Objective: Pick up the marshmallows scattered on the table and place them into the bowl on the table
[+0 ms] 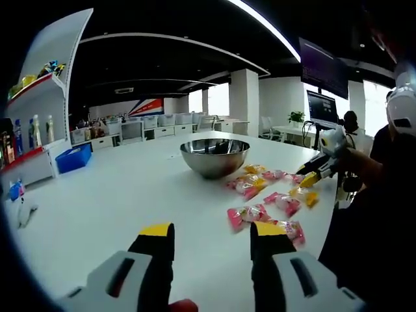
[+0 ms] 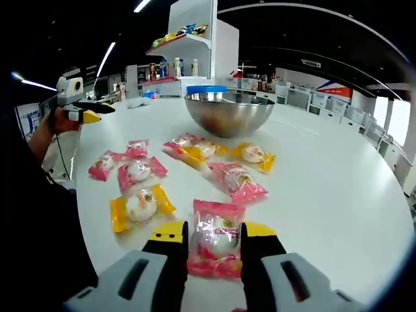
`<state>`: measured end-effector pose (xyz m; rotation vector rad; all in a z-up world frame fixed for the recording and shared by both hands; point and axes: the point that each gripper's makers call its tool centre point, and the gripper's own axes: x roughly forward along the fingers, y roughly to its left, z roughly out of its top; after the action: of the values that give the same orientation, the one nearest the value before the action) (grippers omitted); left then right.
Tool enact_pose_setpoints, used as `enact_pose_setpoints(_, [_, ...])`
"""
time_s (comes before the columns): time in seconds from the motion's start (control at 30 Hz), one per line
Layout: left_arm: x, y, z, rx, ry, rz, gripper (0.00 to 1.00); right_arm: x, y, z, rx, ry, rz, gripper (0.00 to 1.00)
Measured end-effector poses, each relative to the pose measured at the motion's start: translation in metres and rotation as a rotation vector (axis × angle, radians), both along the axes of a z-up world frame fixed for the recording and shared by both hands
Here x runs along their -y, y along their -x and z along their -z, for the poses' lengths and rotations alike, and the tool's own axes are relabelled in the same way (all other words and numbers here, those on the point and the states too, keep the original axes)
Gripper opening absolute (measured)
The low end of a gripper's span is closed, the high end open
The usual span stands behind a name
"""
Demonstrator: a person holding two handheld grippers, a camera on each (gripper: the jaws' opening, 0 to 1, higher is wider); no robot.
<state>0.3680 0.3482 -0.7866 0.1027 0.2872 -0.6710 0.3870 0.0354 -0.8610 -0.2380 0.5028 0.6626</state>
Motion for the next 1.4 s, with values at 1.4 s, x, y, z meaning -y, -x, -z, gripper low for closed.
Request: enact_pose_setpoints(1.4, [0.006,0.009,0.002,-0.003,-0.003,0.035,0.45,0.000,-0.019,-0.043,0.047,-0.050,-0.083,0.24])
